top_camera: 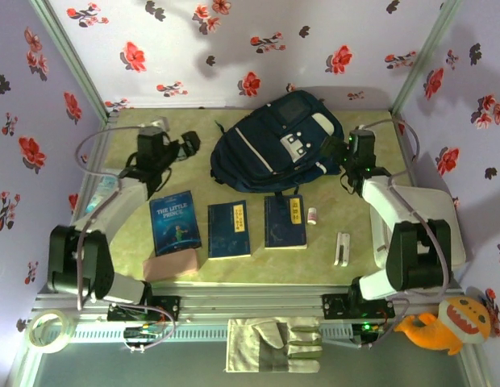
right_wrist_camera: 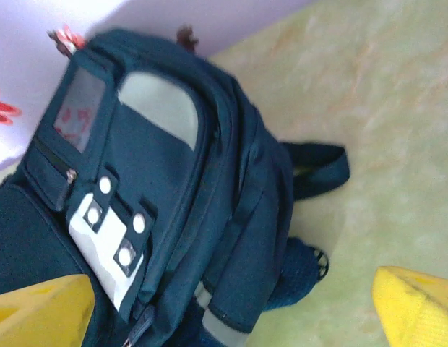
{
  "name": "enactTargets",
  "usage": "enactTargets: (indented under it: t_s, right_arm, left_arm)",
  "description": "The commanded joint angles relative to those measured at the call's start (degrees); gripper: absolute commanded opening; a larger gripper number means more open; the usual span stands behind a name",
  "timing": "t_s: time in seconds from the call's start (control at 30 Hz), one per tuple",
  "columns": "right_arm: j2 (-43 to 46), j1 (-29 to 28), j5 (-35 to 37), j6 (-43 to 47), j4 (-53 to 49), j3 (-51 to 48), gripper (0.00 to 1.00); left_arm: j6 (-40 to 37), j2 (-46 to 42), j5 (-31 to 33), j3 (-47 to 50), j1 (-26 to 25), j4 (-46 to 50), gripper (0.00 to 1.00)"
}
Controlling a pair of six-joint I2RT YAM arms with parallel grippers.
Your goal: Pack books, pencil case, and school supplies into a backpack
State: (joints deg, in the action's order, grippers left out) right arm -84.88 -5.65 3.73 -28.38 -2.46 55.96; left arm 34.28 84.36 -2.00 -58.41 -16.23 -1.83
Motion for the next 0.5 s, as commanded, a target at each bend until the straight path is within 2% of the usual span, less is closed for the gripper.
enactTargets:
  t_s: [0.0,0.13,0.47]
  right_arm:
    - [-3.16,-0.15,-3.24,-6.64,-5.39,2.86,0.99]
    - [-6.99,-0.14,-6.28,-8.66,-6.23,5.44,0.98]
    - [-13.75,-0.15,-9.10,-12.19,-5.57,8.46,0.95]
  left_arm:
    - [14.19,4.55,-3.22,-2.82,-3.46,5.28,0.90]
    - [19.64,10.32,-5.18,-3.93,-6.35,3.68,0.85]
    - [20.00,24.36,-10.81,-13.07,-8.03,5.70,0.75]
